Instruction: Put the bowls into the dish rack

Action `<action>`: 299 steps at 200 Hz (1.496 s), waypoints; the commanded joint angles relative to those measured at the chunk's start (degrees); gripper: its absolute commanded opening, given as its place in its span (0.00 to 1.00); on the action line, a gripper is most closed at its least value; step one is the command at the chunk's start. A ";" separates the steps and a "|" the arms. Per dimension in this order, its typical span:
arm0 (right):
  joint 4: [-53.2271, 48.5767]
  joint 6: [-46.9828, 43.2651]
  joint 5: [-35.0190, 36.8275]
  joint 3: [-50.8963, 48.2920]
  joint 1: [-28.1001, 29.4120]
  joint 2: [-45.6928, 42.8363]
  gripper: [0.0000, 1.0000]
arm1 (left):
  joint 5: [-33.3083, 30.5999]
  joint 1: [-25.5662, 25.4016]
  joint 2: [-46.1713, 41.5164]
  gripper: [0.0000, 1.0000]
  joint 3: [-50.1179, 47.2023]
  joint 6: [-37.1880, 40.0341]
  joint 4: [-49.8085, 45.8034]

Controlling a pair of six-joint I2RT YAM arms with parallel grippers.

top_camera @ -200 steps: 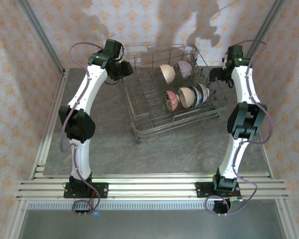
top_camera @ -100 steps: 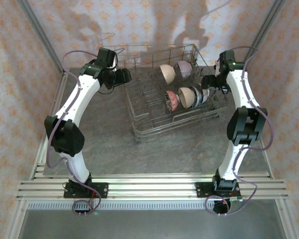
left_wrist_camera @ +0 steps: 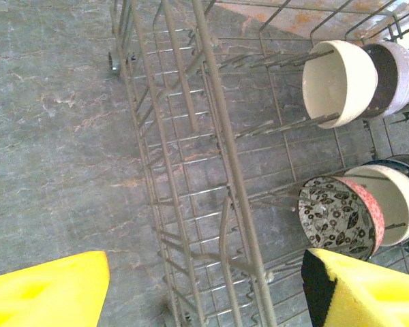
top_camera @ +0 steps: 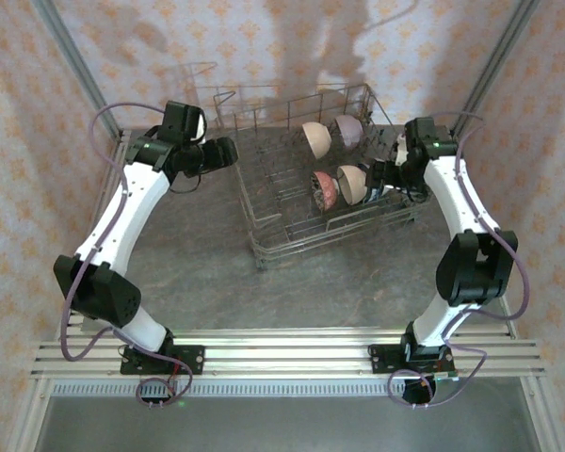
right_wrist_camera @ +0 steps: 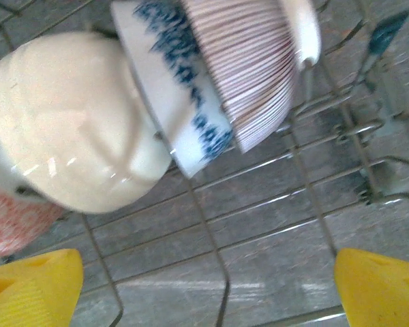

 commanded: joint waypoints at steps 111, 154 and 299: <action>2.03 -5.85 12.07 15.24 -7.64 9.28 0.99 | -3.86 -1.20 -5.53 0.77 -5.72 -0.09 1.08; 2.11 -5.08 6.47 14.67 -7.73 12.74 0.99 | -4.24 -1.26 -5.69 0.77 -6.45 0.32 0.59; 6.14 5.45 -6.60 -5.69 1.13 -3.43 0.99 | -8.43 -0.95 -8.39 0.79 -10.67 0.97 4.53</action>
